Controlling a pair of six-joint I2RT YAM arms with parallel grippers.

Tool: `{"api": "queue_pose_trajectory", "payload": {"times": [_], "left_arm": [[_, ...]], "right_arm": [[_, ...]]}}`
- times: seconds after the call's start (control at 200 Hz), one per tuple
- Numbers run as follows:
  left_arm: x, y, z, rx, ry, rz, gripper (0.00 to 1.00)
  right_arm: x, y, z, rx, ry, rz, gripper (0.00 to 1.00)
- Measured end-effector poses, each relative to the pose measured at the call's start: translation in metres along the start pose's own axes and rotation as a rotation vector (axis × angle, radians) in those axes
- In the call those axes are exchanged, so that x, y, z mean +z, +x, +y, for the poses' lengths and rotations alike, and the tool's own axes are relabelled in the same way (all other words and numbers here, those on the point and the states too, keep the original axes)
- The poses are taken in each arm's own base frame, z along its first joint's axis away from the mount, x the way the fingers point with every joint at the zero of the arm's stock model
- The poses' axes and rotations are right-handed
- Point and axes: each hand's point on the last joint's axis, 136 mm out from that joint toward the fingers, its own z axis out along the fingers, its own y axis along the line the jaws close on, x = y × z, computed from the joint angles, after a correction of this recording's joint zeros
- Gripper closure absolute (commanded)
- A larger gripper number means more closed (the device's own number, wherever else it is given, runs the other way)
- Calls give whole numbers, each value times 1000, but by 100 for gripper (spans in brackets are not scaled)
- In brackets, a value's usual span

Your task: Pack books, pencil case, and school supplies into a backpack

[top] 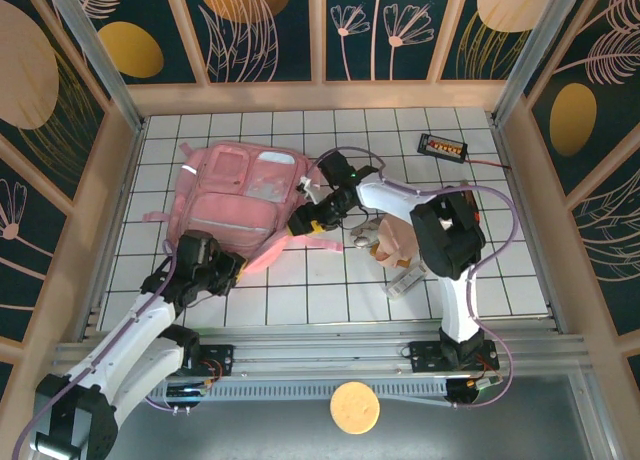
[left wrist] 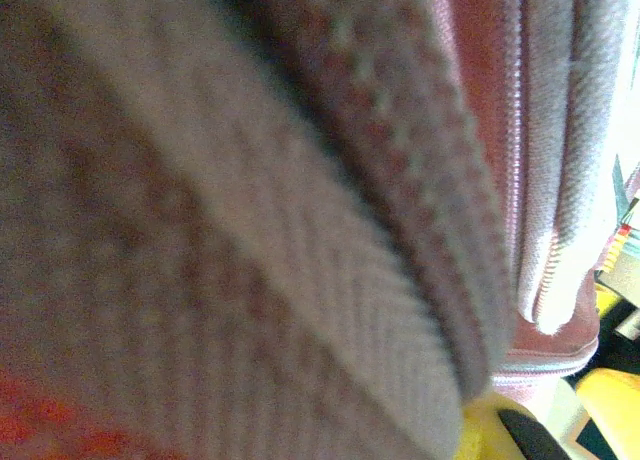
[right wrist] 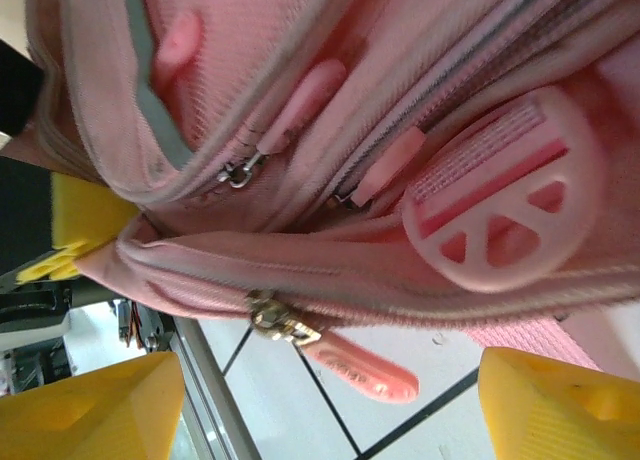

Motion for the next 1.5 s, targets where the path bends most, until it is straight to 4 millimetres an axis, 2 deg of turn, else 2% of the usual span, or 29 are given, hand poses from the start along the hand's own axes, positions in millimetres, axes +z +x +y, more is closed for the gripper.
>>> {"api": "queue_pose_trajectory", "payload": {"times": [0.13, 0.2, 0.25, 0.31, 0.37, 0.43, 0.565, 0.666, 0.881, 0.996, 1.021, 1.051, 1.081, 1.126, 1.166, 1.181, 1.201, 1.241, 1.341, 1.436, 1.501], "left_arm": [[-2, 1, -2, 1, 7, 0, 100], [-3, 0, -2, 2, 6, -1, 100], [-3, 0, -1, 1, 5, -2, 100], [-4, 1, -1, 2, 7, -2, 100], [-5, 1, -1, 3, 9, -3, 100], [-6, 1, -2, 3, 13, -4, 100], [-6, 1, -2, 4, 14, -7, 100], [-7, 1, 0, 2, 6, -6, 100], [-13, 2, -2, 14, -2, -5, 100], [-14, 5, -7, 21, 21, 9, 100], [-14, 5, -8, 21, 24, 12, 100], [-13, 6, -8, 22, 29, 15, 100], [-12, 7, -9, 23, 34, 22, 87], [-11, 8, -6, 21, 28, 28, 65], [-10, 8, -3, 25, 19, 34, 46], [-9, 9, -2, 29, 13, 38, 31], [-9, 10, -1, 32, 9, 42, 20], [-9, 11, 1, 44, -7, 50, 3], [-19, 13, -4, 87, -38, 54, 1], [-34, 13, -23, 132, -15, 41, 1], [-39, 12, -32, 151, 2, 34, 1]], "right_arm": [[9, -4, -7, 0, -9, 7, 27], [10, -4, -7, -8, -15, 8, 34], [10, -5, -6, -9, -18, 6, 46], [10, -6, -5, -21, -25, 2, 66], [10, -7, -5, -30, -27, -2, 81], [10, -8, -4, -33, -34, -4, 100], [10, -4, -6, -21, -43, -2, 100], [7, 4, -15, 5, -34, -1, 100], [-22, -2, -57, 76, 84, -57, 100], [-29, 1, -61, 109, 86, -48, 100], [-30, 0, -60, 112, 86, -46, 87], [-31, -1, -59, 111, 86, -46, 67], [-33, -3, -59, 114, 88, -49, 52], [-37, -7, -64, 115, 114, -62, 41], [-44, -10, -71, 126, 136, -78, 34], [-47, -11, -73, 131, 145, -84, 33], [-50, -11, -76, 137, 154, -90, 32], [-59, -12, -81, 156, 173, -103, 32], [-81, -16, -78, 181, 210, -142, 31], [-93, -26, -60, 177, 209, -177, 32], [-94, -38, -47, 157, 204, -191, 34]]}}
